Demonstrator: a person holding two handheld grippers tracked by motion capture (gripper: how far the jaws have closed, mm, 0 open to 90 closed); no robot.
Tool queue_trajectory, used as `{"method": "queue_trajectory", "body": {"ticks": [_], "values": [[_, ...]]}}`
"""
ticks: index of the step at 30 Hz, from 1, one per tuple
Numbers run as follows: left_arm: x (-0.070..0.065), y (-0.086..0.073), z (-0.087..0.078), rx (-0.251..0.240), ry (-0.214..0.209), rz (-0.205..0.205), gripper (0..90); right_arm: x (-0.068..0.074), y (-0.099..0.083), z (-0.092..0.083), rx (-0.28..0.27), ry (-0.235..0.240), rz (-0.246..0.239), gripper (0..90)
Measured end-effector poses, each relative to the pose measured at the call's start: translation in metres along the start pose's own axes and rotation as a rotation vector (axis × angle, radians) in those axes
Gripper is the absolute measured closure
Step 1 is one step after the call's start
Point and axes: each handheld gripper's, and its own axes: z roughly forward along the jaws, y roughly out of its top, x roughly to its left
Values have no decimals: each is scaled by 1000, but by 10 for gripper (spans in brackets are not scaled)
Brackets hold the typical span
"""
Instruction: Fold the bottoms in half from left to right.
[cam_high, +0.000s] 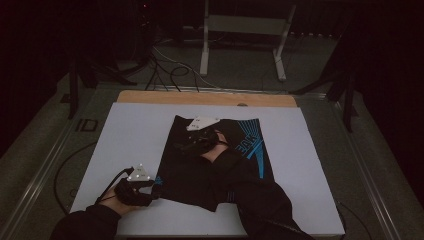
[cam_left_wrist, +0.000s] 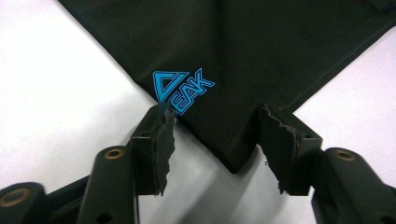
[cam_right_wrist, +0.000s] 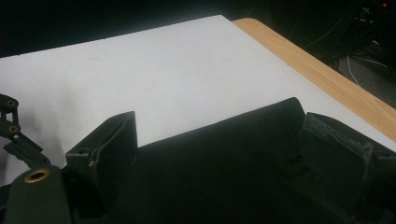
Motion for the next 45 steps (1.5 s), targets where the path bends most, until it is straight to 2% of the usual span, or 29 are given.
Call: {"method": "queue_trajectory", "body": {"ticks": [5,6,9,11,13,17,22,29,32,40,41,45], "values": [[-2,1,0,2,18,-7,557,1,1,2,1,2,1,114],[-3,2,0,4,5,-4,607,1,1,2,4,3,-3,114],[-6,4,1,5,3,-4,739,1,2,3,4,3,-2,114],[-6,5,1,0,-4,-21,796,1,3,3,1,3,-10,114],[-7,7,0,0,-2,-17,835,1,3,4,4,-1,-4,115],[-7,8,-2,-5,0,-11,850,0,3,5,3,-1,-12,115],[-9,12,-6,-21,11,3,854,0,3,10,6,-4,12,115],[-10,13,-8,-36,16,-5,859,1,6,17,14,0,9,115],[-12,16,-11,-58,25,3,860,2,8,23,15,-1,13,115],[-13,17,-13,-67,25,7,861,1,13,42,33,-8,22,115],[-13,17,-13,-68,23,8,861,0,14,44,34,-7,12,115],[-13,18,-14,-70,23,7,861,-1,15,54,45,-47,21,116]]}}
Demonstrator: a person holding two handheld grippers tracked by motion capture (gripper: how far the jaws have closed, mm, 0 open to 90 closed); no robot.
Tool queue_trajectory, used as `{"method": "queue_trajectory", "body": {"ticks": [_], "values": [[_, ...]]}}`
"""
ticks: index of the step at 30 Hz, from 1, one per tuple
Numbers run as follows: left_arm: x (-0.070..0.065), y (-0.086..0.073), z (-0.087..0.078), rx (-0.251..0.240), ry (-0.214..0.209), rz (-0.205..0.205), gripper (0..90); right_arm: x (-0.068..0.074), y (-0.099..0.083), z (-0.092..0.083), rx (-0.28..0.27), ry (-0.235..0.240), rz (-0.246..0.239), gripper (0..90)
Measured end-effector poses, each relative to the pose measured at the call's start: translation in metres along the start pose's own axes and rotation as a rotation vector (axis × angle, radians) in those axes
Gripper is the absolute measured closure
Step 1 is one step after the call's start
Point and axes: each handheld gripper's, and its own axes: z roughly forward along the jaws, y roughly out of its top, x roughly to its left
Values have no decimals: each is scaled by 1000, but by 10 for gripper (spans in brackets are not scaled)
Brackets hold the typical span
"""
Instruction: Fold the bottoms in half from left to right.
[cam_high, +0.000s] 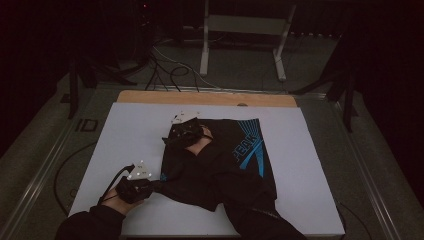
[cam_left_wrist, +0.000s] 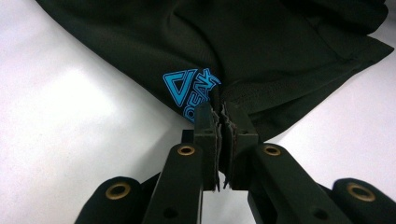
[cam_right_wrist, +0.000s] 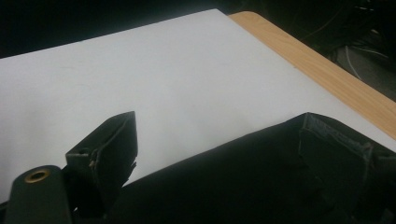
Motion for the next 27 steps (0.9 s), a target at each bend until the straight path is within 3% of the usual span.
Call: {"method": "queue_trajectory", "body": {"ticks": [3,4,15,23,27], "values": [[0,0,-1,-3,0,0,861,-2,0,5,4,-15,9,124],[0,0,-1,-3,0,0,861,-3,0,10,3,5,43,124],[-1,1,-2,-11,2,11,861,-3,3,33,55,-17,45,130],[-1,1,-2,-16,2,9,861,-9,4,57,130,-137,125,174],[0,1,-2,-16,0,10,860,-11,4,66,127,-184,155,229]]}}
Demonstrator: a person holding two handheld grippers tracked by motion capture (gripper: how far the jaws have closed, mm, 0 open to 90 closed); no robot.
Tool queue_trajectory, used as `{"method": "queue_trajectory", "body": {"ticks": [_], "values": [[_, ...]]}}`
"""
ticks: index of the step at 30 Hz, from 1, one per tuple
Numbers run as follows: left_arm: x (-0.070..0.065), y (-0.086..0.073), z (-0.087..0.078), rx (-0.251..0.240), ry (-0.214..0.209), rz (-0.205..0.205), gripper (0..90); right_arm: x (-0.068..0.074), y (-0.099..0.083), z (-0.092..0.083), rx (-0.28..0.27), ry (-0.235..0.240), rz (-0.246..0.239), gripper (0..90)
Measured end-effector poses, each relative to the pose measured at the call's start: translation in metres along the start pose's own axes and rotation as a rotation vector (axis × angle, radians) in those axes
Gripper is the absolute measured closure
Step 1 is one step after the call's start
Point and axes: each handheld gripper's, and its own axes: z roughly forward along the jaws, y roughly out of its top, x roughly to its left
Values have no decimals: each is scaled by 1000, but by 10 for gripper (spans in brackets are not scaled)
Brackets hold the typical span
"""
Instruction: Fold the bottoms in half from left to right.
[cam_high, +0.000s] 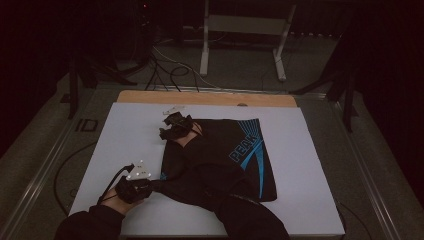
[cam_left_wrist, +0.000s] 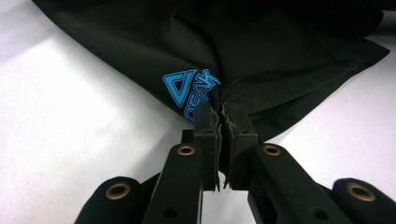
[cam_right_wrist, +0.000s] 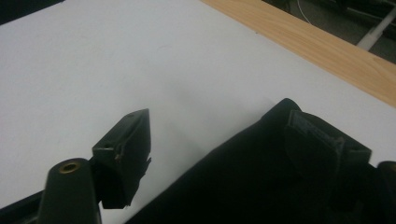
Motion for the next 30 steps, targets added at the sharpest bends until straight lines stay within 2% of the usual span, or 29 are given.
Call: {"method": "queue_trajectory", "body": {"ticks": [4,6,9,15,22,30], "values": [[0,0,0,2,-1,3,860,0,1,7,8,-34,17,311],[0,0,0,1,-1,3,861,0,1,11,23,-57,11,340],[0,0,0,0,-1,3,860,-2,0,16,36,-73,33,394],[-1,1,0,2,-2,7,860,-6,-2,24,58,-52,65,442],[-2,2,1,4,1,14,860,-8,-4,32,101,-70,82,473],[-2,2,1,5,2,16,860,-4,-5,37,142,-101,51,530]]}}
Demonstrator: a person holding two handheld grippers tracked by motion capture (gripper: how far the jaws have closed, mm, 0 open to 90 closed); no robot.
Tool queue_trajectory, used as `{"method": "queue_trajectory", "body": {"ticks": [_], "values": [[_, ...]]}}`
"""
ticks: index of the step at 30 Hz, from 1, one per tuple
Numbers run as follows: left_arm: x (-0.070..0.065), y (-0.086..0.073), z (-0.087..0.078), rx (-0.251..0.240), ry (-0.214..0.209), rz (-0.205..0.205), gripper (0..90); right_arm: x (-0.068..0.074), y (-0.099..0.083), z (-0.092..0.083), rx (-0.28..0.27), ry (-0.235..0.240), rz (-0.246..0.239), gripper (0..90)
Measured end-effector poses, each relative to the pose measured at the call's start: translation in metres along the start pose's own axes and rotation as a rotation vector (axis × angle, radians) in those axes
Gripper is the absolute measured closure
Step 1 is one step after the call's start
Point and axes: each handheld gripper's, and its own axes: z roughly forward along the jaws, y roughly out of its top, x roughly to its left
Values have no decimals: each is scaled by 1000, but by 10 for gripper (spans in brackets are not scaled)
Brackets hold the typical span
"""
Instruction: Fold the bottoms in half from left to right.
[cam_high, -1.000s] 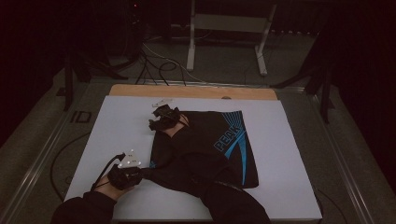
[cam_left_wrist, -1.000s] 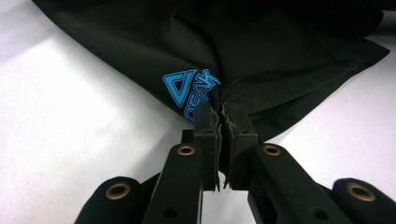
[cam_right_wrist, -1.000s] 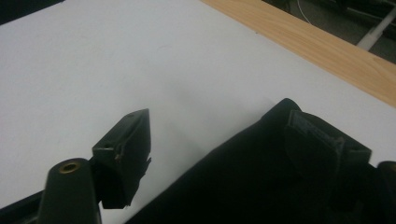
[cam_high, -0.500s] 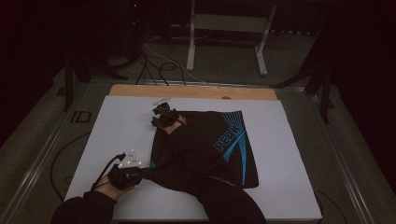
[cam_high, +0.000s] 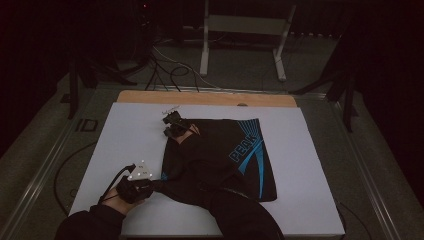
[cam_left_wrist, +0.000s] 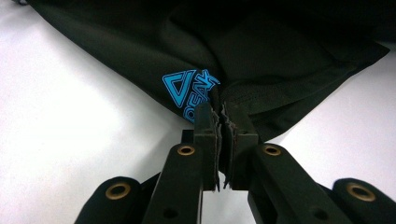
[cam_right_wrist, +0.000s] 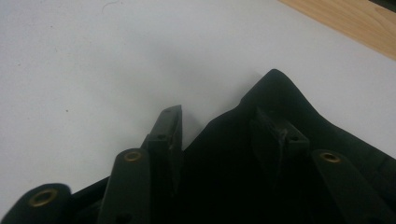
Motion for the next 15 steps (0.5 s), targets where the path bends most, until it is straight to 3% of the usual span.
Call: {"method": "queue_trajectory", "body": {"ticks": [10,15], "values": [[0,0,1,3,-2,0,860,2,1,-2,19,6,-12,705],[-1,0,1,0,-3,-3,860,-4,-1,-3,20,6,13,812]]}}
